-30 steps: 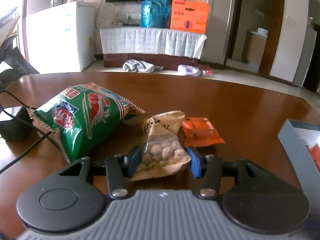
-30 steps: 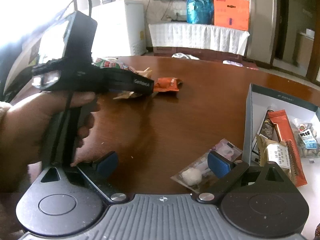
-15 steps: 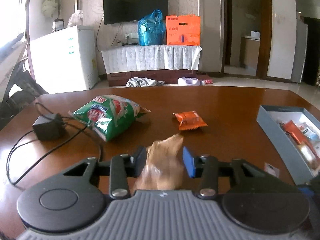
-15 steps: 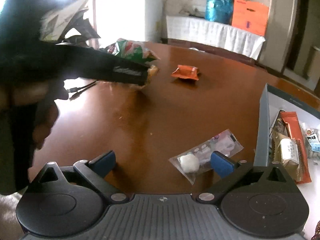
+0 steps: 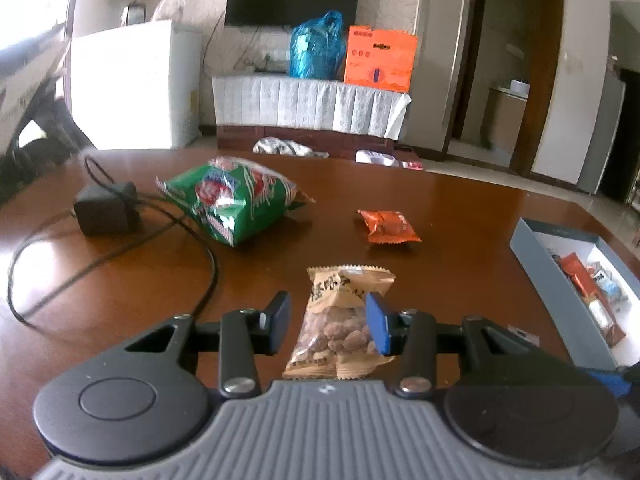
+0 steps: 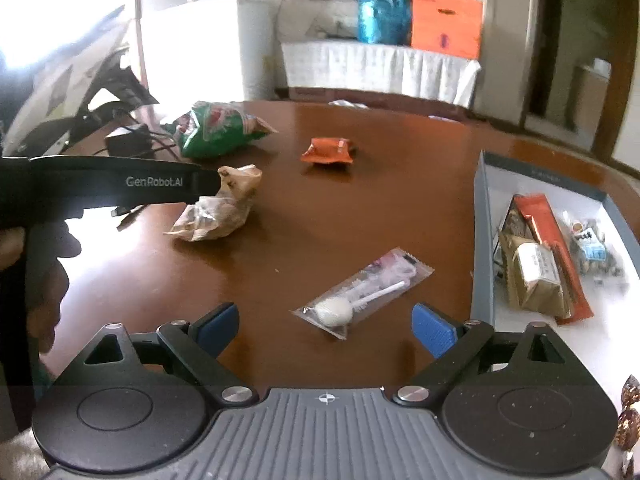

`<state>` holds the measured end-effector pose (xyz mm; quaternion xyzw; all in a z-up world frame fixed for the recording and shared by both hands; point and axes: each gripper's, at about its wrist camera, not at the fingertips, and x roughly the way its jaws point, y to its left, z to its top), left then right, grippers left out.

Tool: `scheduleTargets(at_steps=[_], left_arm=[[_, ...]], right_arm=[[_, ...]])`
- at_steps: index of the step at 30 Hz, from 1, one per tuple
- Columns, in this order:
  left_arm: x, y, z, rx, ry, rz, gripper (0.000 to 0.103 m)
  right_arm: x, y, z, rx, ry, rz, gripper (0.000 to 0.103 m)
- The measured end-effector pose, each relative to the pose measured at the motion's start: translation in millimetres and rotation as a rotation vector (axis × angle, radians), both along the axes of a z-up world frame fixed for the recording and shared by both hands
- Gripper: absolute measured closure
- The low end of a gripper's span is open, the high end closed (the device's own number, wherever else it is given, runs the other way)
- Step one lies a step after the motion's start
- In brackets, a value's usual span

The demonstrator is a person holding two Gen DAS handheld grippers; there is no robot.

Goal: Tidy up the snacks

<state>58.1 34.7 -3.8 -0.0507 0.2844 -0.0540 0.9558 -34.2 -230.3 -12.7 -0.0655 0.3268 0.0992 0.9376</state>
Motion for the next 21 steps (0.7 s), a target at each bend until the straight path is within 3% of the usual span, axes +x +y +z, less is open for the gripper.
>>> scheduleTargets(at_steps=[6,10,14,15,18,21], left_arm=[[8,0,-5,0.003,-0.004,-0.011,0.062],[14,3,-7,-0.019,-0.005,-0.029,0.062],[20,4,-8,-0.028,0.001,-0.045,0.062],[22,3,-8,-0.025,0.002,-0.051,0.061],[22,-1,-7,-0.012,0.008,-0.072,0.057],[24,-5,-11,-0.010,0.054,-0.122,0.038]], right_arm=[[17,11,-7,-0.025,0.027,-0.005,0.000],[32,11,-8,-0.041,0.001,0.052,0.000],[38,10,-8,-0.007,-0.008,0.097,0.018],[38,11,-8,-0.013,-0.011,0.097,0.018],[31,14,-7,-0.057,-0.034,0.108,0.018],[25,11,-6,-0.064,-0.019,0.108,0.018]])
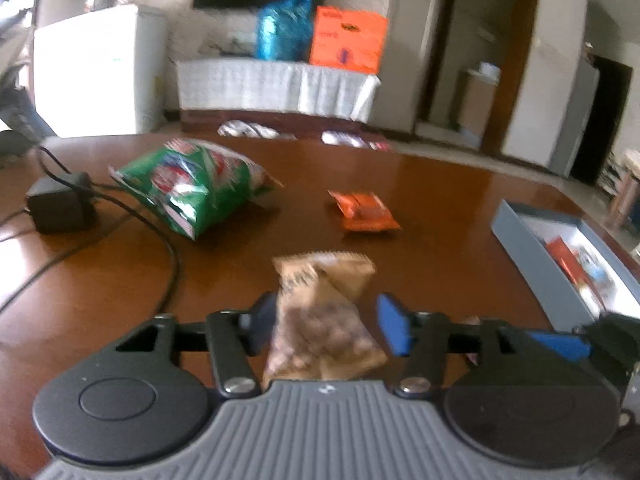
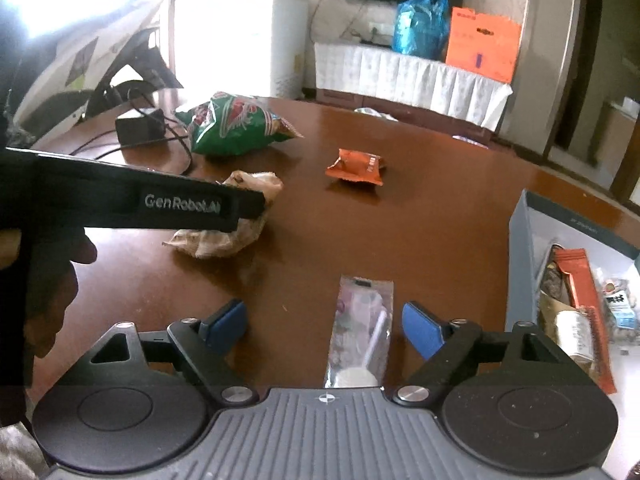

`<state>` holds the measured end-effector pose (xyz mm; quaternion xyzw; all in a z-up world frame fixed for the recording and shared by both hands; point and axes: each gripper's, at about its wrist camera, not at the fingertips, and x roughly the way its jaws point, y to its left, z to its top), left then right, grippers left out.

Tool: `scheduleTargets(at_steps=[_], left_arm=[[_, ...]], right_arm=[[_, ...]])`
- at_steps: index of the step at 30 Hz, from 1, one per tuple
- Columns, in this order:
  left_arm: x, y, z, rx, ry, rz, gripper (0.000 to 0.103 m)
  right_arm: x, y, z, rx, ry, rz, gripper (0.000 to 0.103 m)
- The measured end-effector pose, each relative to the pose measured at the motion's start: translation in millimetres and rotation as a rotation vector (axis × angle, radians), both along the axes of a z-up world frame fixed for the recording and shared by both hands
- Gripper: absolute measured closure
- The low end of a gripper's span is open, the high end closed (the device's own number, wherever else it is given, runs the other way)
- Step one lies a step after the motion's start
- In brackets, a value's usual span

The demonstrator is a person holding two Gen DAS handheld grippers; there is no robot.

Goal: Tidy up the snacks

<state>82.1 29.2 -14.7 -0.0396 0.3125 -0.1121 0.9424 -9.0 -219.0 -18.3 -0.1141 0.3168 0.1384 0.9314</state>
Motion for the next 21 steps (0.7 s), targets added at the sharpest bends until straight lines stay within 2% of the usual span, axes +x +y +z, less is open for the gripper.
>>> scheduleTargets(at_steps=[3,7,8,9,11,12,16,18,21], left_arm=[[1,-7,-4,0.053,0.013,-0.001,0.036],[2,-12,-10,0.094,0.018,-0.003,0.036],[2,-12,-10,0.095,0.015,-0.003,0.036],[2,-12,-11,0.097,0.013,-0.001,0.037],[1,-11,-12,0.099,0.004,0.010,0.046],[1,-10,-12,0.105,-0.001,0.017,0.046],[-1,-14,-12,0.133,-0.013,0.022,0.050],[-3,-17,-12,0.149,-0.018,0.019,0.051],[0,-18,-8,0.145,0.006,0.023,0.052]], right_arm=[[1,-4,1,0.024,0.032,-0.004,0.020],[1,-8,3,0.047,0.054,-0.013,0.026],[0,-9,3,0.049,0.052,-0.016,0.030],[0,-10,3,0.053,0.046,-0.019,0.039],[0,-13,4,0.050,0.036,-0.018,0.048],[0,-14,4,0.049,0.032,-0.016,0.052],[-4,-14,3,0.040,0.017,0.007,0.060],[-7,-13,3,0.033,0.009,0.020,0.071],[-11,-10,3,0.014,-0.012,0.028,0.074]])
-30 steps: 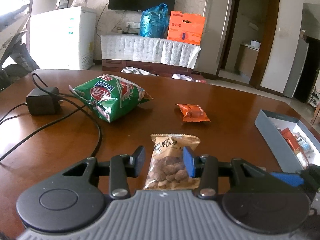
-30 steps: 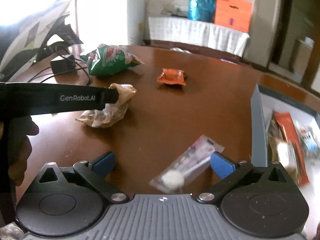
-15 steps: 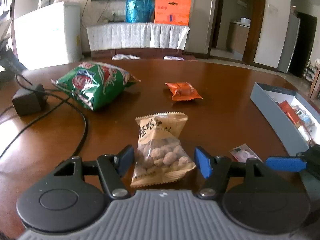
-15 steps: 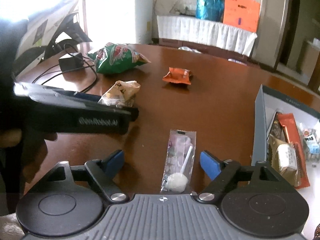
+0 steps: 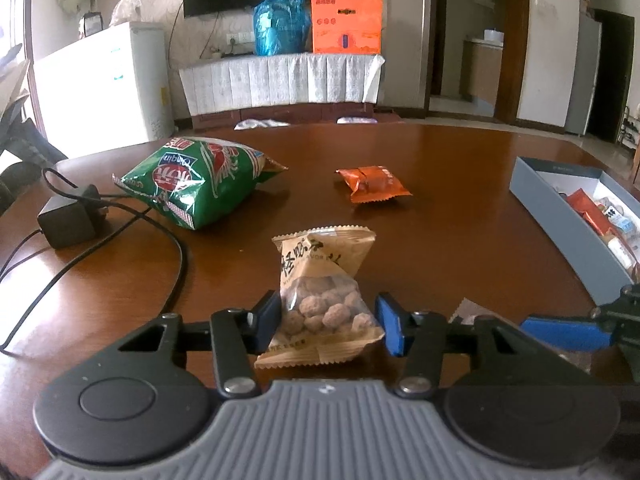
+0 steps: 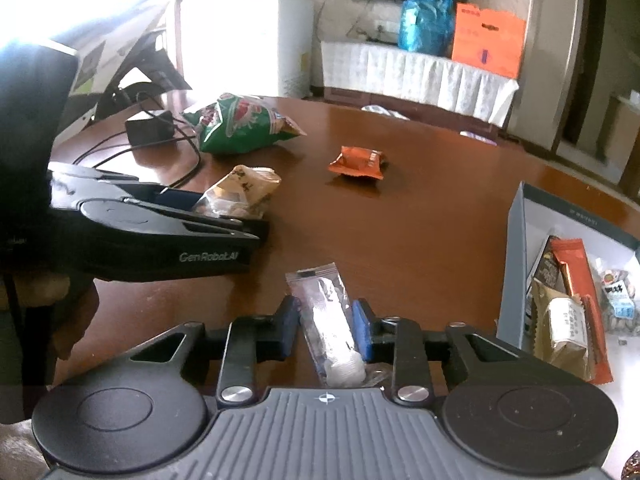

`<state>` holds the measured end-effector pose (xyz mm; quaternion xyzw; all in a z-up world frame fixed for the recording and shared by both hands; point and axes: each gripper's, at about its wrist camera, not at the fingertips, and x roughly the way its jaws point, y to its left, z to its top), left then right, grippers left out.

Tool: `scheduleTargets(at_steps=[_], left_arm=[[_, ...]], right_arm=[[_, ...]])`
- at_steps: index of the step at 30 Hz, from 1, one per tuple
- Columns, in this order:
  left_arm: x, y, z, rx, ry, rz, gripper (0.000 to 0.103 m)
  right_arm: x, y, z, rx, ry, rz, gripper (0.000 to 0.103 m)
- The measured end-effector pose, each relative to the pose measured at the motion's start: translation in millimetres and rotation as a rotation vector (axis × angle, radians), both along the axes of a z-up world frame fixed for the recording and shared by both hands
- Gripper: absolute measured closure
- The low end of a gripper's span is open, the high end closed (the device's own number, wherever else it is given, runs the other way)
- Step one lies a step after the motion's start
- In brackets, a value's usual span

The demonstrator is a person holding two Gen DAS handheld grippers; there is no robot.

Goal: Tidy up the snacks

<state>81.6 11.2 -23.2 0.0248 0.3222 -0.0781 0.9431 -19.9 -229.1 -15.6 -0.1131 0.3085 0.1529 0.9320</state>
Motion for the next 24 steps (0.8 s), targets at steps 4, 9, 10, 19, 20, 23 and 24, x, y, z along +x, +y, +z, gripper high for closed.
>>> scheduleTargets(at_steps=[4,9,10,19,20,23,24], left_arm=[[-1,5,6,-0.044,0.014,0.006,0.053],[-9,5,21,-0.044,-0.009,0.014,0.054],[-11,4,23,-0.037,-0.013,0.012,0.054],[-30,-8,49,-0.009,-0.070,0.001,0.055],[-31,-9,51,-0.004,-0.077,0.001,0.057],[-37,-11,55,0.016,-0.088,-0.008,0.089],[-37,-11,55,0.012,-0.081,-0.016,0.089]], right_arm=[[-5,0,1,0.015,-0.009,0.006,0.083],[-11,-2,5,0.031,-0.038,0.015,0.086],[-13,-3,6,0.032,-0.042,0.018,0.086],[-29,-12,16,0.055,-0.085,0.015,0.086],[-30,-13,18,0.059,-0.088,0.012,0.086],[-35,-19,23,0.071,-0.101,0.004,0.086],[-37,-21,25,0.077,-0.107,0.000,0.086]])
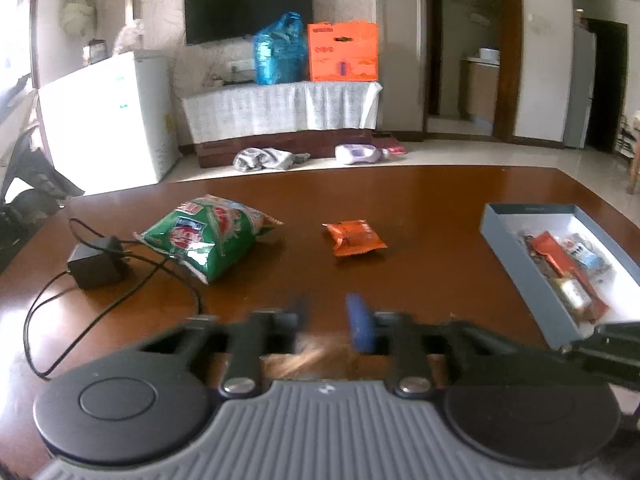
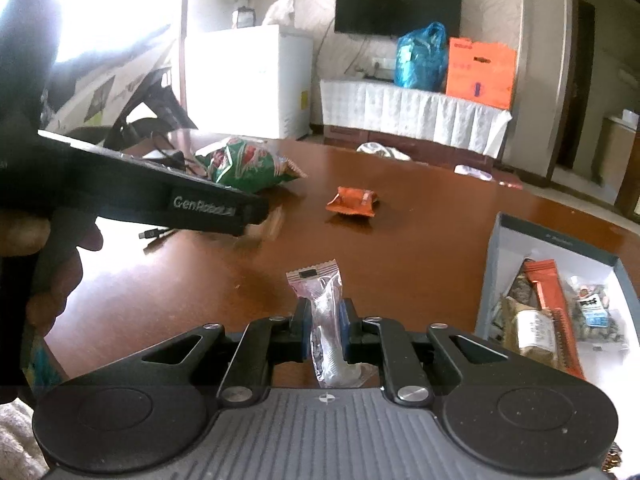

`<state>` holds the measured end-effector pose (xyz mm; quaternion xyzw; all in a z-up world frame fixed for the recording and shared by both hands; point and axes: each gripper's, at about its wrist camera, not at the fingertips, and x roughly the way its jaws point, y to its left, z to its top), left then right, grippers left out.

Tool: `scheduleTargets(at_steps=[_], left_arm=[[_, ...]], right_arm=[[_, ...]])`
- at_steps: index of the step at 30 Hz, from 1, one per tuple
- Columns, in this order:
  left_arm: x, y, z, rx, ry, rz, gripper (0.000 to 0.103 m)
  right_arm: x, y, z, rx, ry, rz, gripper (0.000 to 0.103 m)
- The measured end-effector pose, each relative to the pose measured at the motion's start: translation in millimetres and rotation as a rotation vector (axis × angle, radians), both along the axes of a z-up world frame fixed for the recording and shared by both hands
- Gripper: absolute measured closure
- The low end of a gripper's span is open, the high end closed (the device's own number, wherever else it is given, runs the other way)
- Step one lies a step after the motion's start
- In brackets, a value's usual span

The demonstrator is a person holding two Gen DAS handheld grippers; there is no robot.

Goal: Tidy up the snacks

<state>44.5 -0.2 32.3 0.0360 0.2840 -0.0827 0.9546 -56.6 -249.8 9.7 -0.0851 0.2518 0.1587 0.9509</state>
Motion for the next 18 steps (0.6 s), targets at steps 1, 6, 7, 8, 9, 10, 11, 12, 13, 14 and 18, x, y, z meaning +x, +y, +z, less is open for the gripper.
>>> scheduleTargets(at_steps=[1,6,7,8,9,10,11,12,13,14,18], left_arm=[[0,-1,-1,0.000,0.008,-0.001,0.089],[6,-5,-16,0.045,0.107,-0.008,0.089],[7,-5,-16,0.045,0.117,-0.006,0.089],[4,-4,-12,0.049,0.100,-0.005,0.088],[1,-1,-8,0.048,0.067,-0.001,0.085],[-3,2,-5,0.046,0.036,0.016,0.071],[-6,6,-1,0.047,0.016,0.044,0.044],[-9,11,3,0.040,-0.001,0.070,0.033],[-14,15,6,0.026,-0.022,0.084,0.021],[-20,21,10,0.006,-0.045,0.097,0.018],[-33,37,9,-0.023,-0.012,0.115,0.009]], right_arm=[[-2,-1,1,0.003,-0.004,-0.002,0.086],[-6,-10,3,0.017,0.008,-0.019,0.086],[-5,-12,3,0.020,0.011,-0.021,0.086],[-6,-14,4,0.021,0.012,-0.020,0.086],[-6,-15,4,0.022,0.010,-0.024,0.086],[-6,-17,5,0.024,0.009,-0.027,0.086],[-5,-19,5,0.030,0.011,-0.028,0.086],[-4,-20,5,0.035,0.012,-0.031,0.086],[-3,-22,5,0.041,0.015,-0.033,0.086],[-2,-24,5,0.048,0.020,-0.034,0.086],[4,-29,5,0.079,0.041,-0.034,0.086]])
